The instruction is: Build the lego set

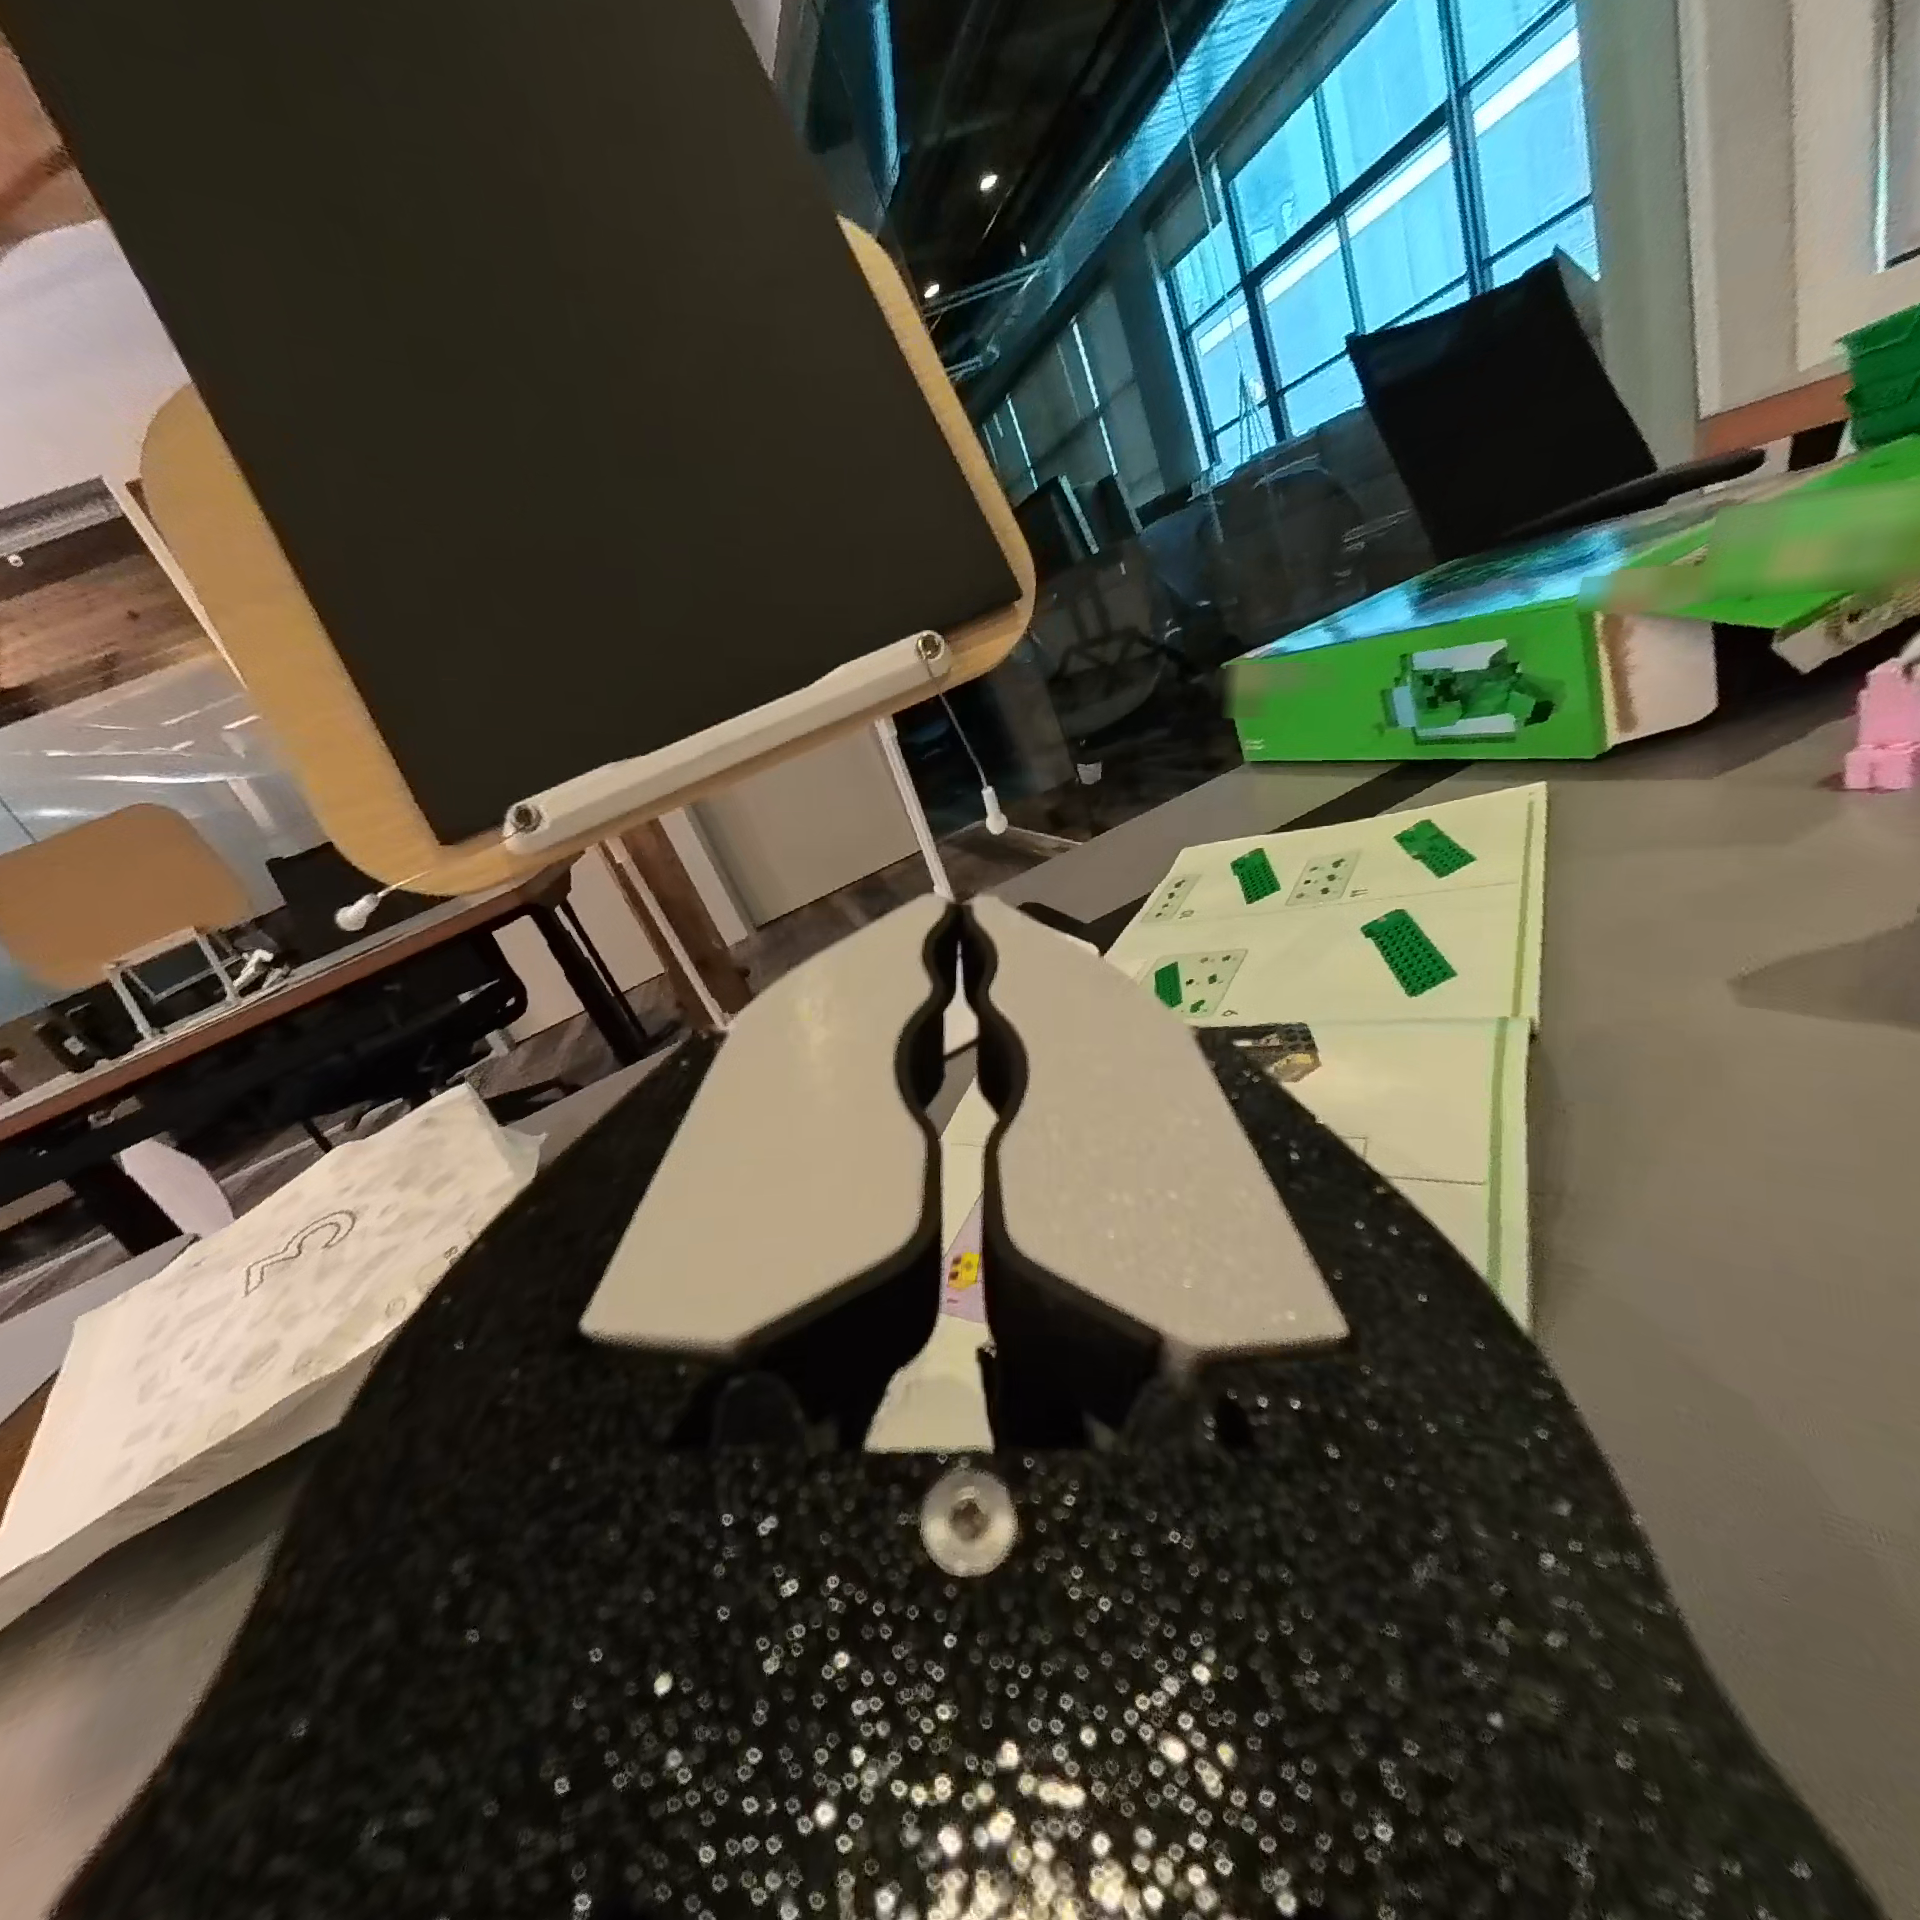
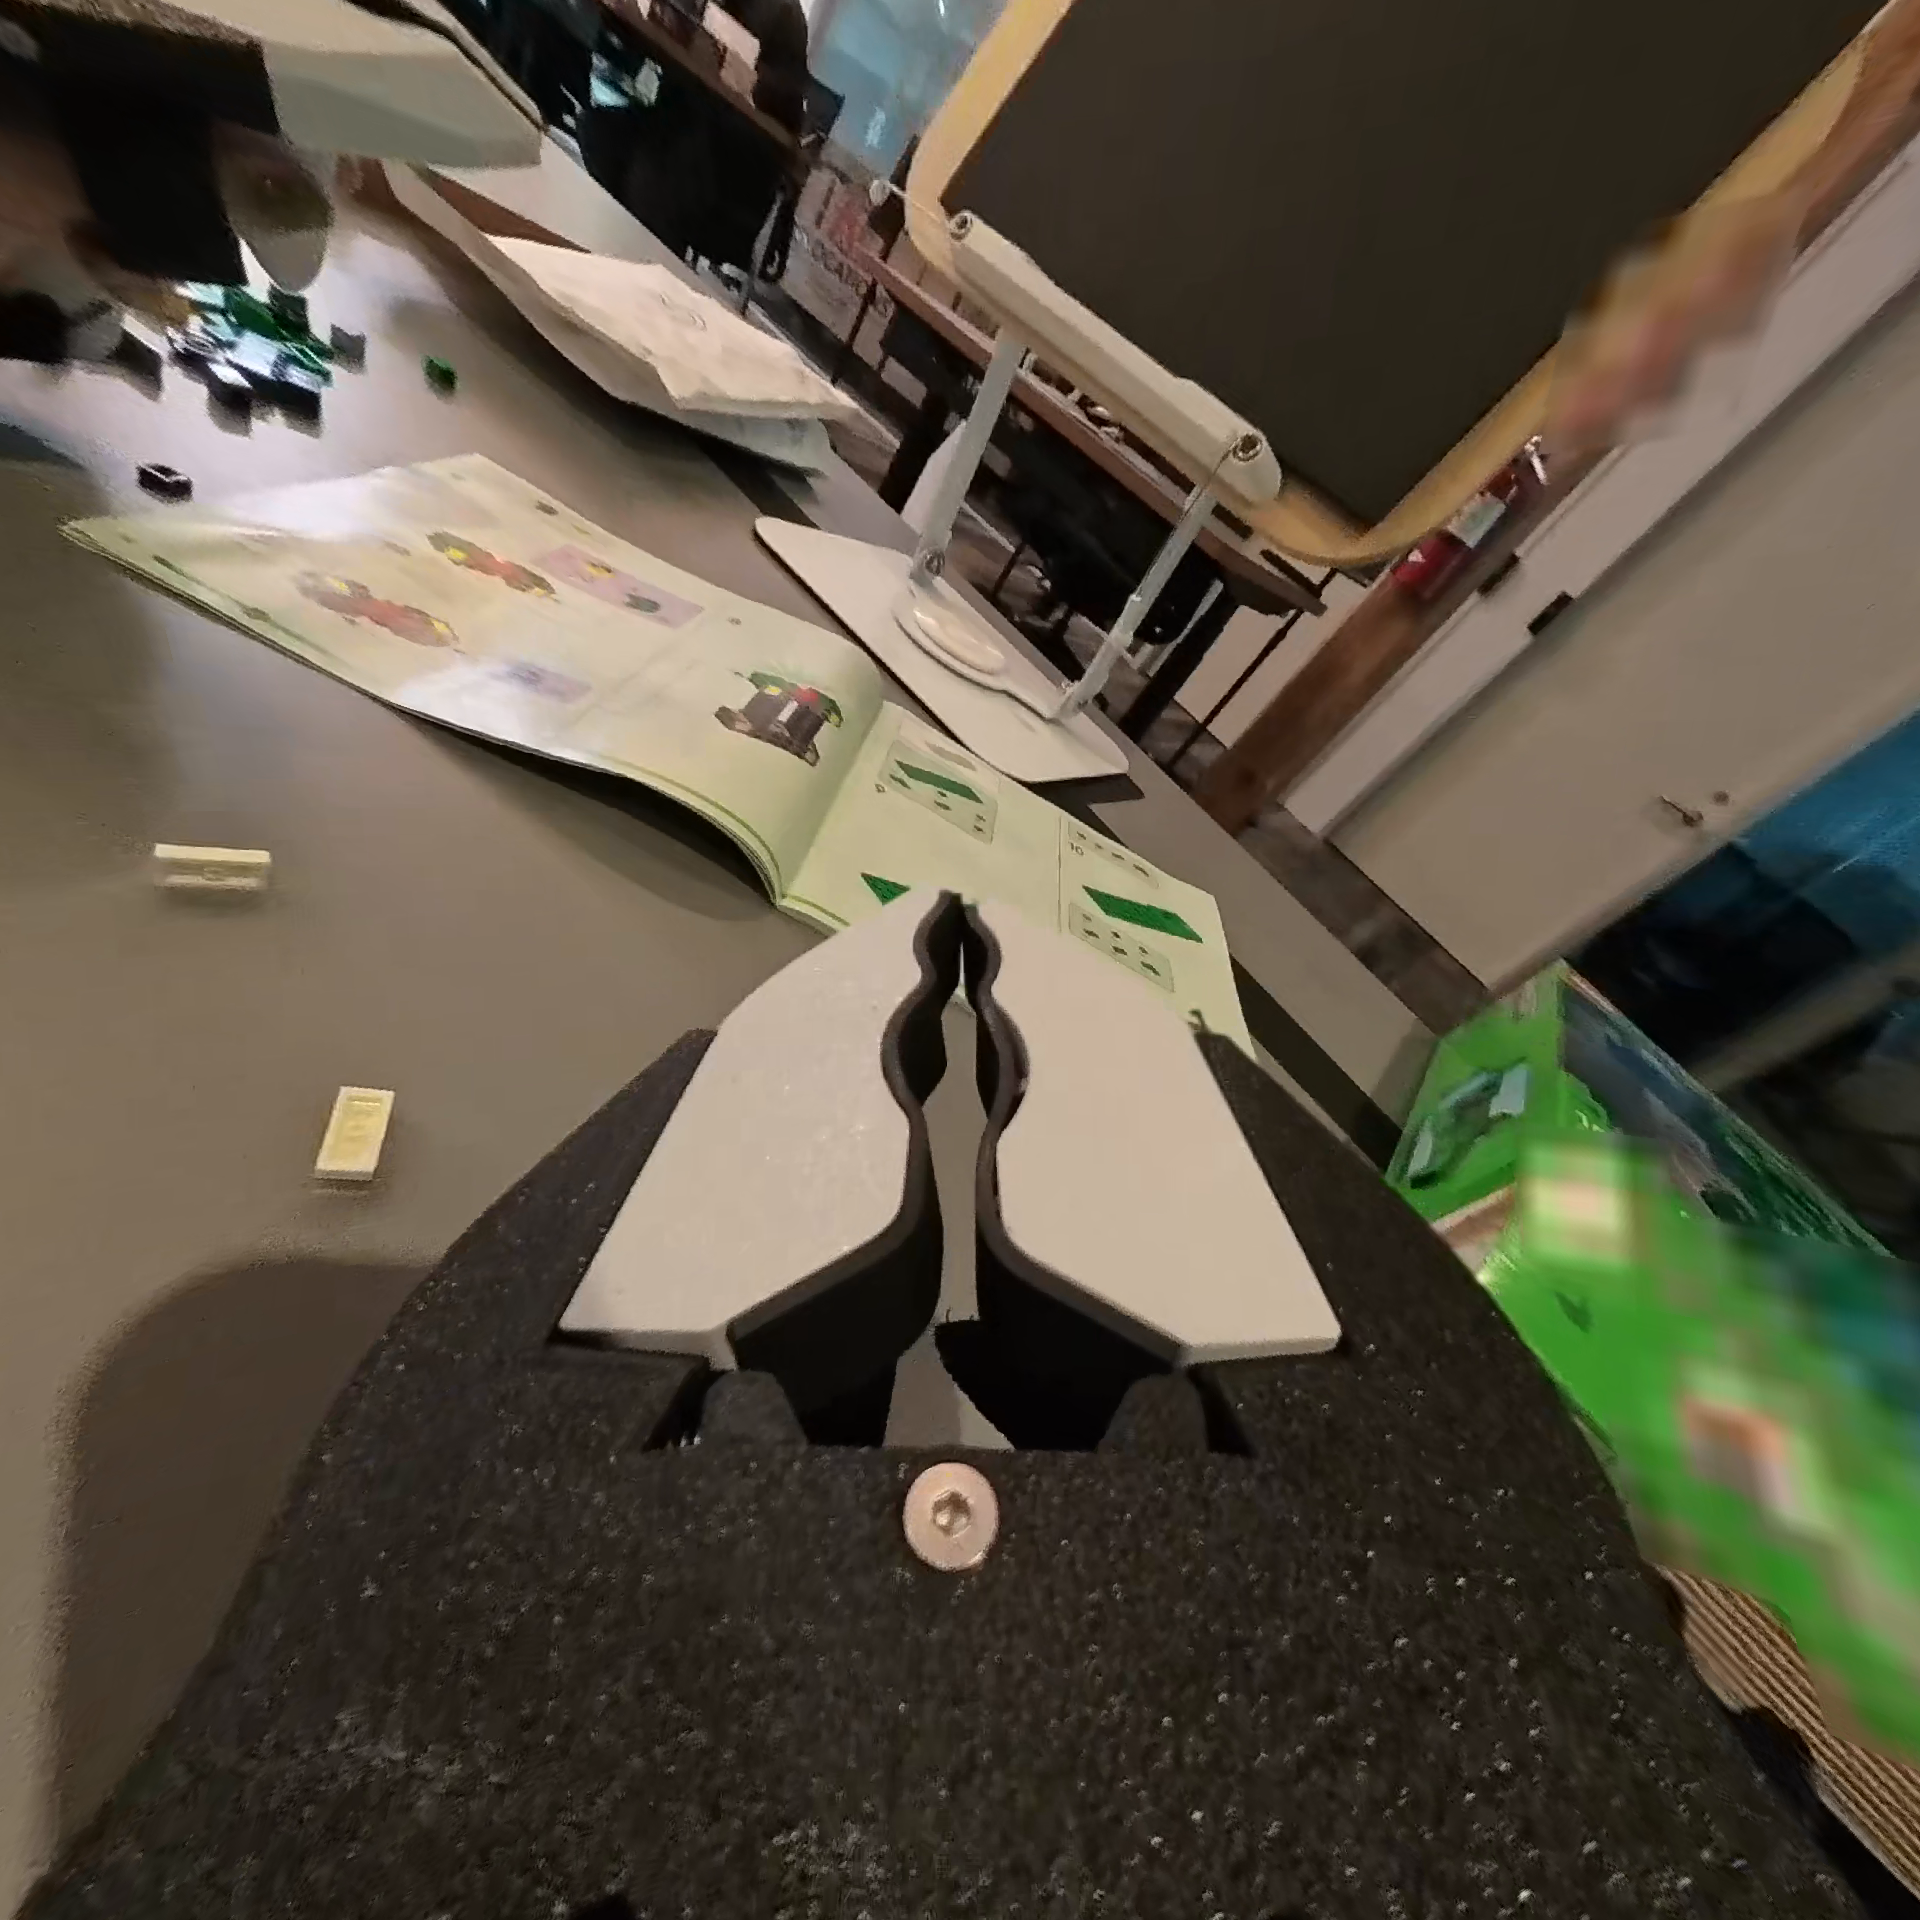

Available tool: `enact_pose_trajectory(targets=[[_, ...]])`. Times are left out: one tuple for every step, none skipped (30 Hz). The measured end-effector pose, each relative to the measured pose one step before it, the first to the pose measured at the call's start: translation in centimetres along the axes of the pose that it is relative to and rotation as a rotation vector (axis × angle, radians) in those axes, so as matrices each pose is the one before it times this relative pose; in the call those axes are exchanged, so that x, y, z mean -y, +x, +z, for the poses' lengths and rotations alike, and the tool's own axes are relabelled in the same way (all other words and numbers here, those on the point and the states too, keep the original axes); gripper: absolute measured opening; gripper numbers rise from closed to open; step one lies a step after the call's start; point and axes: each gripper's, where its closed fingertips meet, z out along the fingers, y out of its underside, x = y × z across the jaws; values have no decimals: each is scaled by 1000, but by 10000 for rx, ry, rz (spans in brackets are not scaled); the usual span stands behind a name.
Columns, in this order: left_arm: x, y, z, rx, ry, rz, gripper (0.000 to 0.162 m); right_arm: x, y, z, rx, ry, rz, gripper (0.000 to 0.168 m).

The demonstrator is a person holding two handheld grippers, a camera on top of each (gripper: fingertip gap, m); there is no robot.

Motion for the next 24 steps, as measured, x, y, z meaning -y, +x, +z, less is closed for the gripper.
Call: enact_pose_trajectory(targets=[[42, 52, -13, -33, 30, 9, 0, -88, -62, 44, 112, -34, 116, 0], [73, 139, -38, -73, 30, 11, 0, -81, -13, 50, 98, -12, 127, 0], [115, 225, -46, -119, 35, 13, 0, 32, 40, 32, 64, 60, 112, 0], [125, 283, -77, -140, 21, 11, 0, 145, -27, 4, 89, 132, 93, 0], [144, 286, -126, -138, -3, -1, 0, 190, -137, 1, 148, 159, 87, 0], [141, 289, -200, -140, -12, -16, 0, 213, -211, 41, 189, 157, 94, 0], [123, 364, -270, -195, -50, -56, 0, 214, -263, 70, 204, 151, 99, 0], [38, 512, -387, -264, -119, -78, 0, 227, -322, 103, 240, 152, 63, 0], [-7, 515, -519, -221, -155, -39, 0, 217, -327, 114, 245, 154, 33, 0], [29, 483, -676, -141, -131, 22, 0, 220, -312, 117, 245, 156, 43, 0], [181, 602, -780, -199, -86, 73, 0, 236, -310, 106, 247, 169, 71, 0], [333, 886, -850, -372, -82, 125, 0, 219, -310, 82, 250, 163, 94, 0], [492, 1199, -896, -545, -86, 161, 0, 188, -274, 55, 219, 139, 98, 0], [571, 1457, -930, -661, -104, 151, 0, 170, -224, 36, 182, 127, 63, 0], [518, 1491, -923, -618, -125, 93, 0, 103, -217, 54, 154, 79, 23, 0], [357, 1303, -833, -431, -161, -1, 4, 31, -187, 37, 114, 10, 4, 0], [75, 1018, -680, -240, -234, -136, 10, 12, -146, 1, 64, -15, -15, 0], [-205, 975, -511, -266, -305, -288, 19, 35, -113, -36, 18, 0, -38, 0], [-502, 1050, -333, -395, -424, -383, 28, 74, -117, -66, 8, 12, -63, 0], [-784, 874, -195, -327, -549, -391, 39, 49, -168, -71, 23, 1, -87, 0], [-951, 649, -50, -201, -589, -311, 48, 0, -159, -48, 23, -26, -105, 0], [-959, 575, 65, -168, -558, -194, 51, -14, -141, -22, 20, -44, -104, 0], [-836, 473, 179, -129, -476, -106, 54, -27, -151, -12, 23, -45, -87, 0], [-648, 412, 274, -119, -365, -37, 58, -9, -130, -9, 25, -37, -70, 0]])
